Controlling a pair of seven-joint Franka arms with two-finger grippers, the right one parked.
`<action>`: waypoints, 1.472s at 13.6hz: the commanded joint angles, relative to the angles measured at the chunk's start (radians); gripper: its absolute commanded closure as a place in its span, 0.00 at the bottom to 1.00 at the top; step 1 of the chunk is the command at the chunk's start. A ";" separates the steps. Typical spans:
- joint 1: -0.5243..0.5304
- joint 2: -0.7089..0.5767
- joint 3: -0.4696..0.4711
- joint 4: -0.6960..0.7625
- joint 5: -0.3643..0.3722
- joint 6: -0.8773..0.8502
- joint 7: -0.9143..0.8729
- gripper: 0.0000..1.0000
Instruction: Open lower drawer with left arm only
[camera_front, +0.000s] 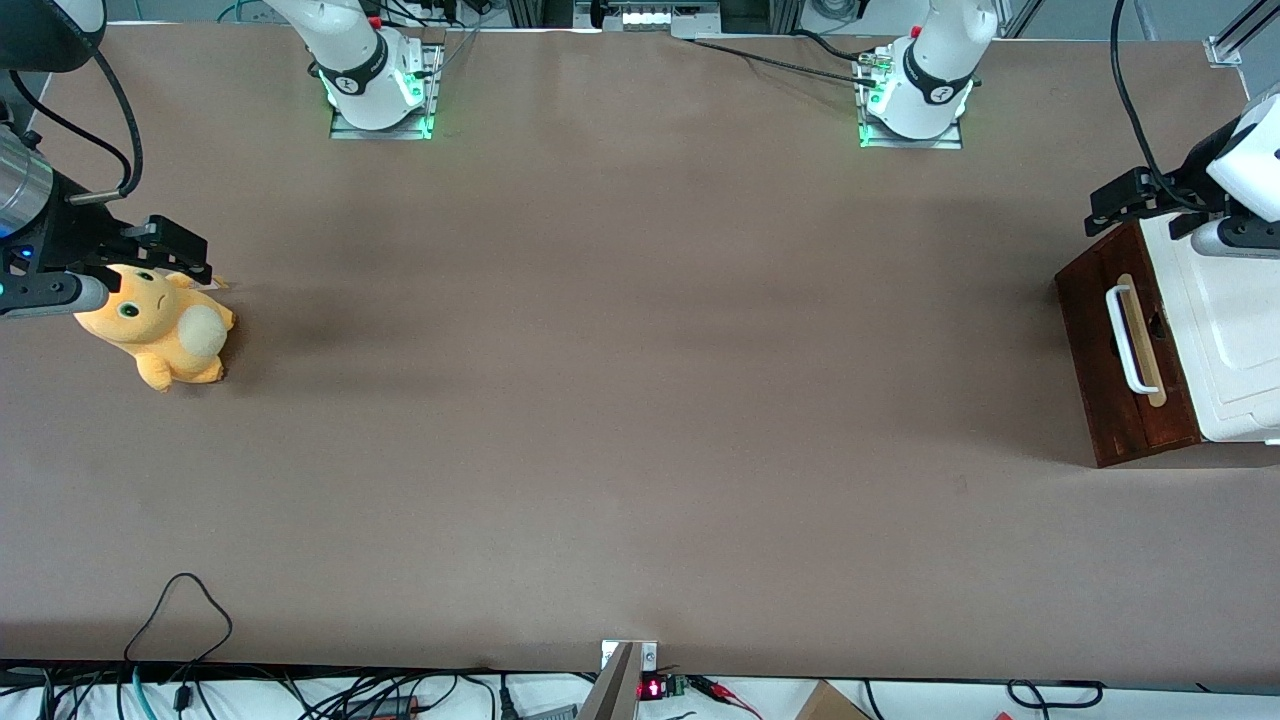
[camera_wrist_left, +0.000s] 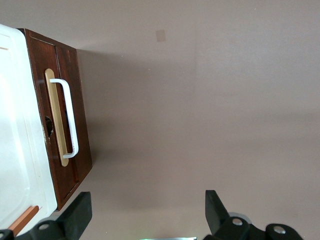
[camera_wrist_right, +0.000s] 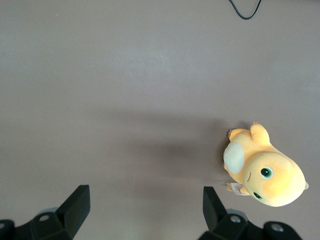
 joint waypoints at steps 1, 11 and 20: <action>0.006 0.009 0.000 0.028 -0.009 -0.033 0.024 0.00; 0.006 0.019 -0.001 0.038 -0.019 -0.034 0.026 0.00; -0.014 0.065 -0.185 0.031 0.333 -0.042 -0.158 0.07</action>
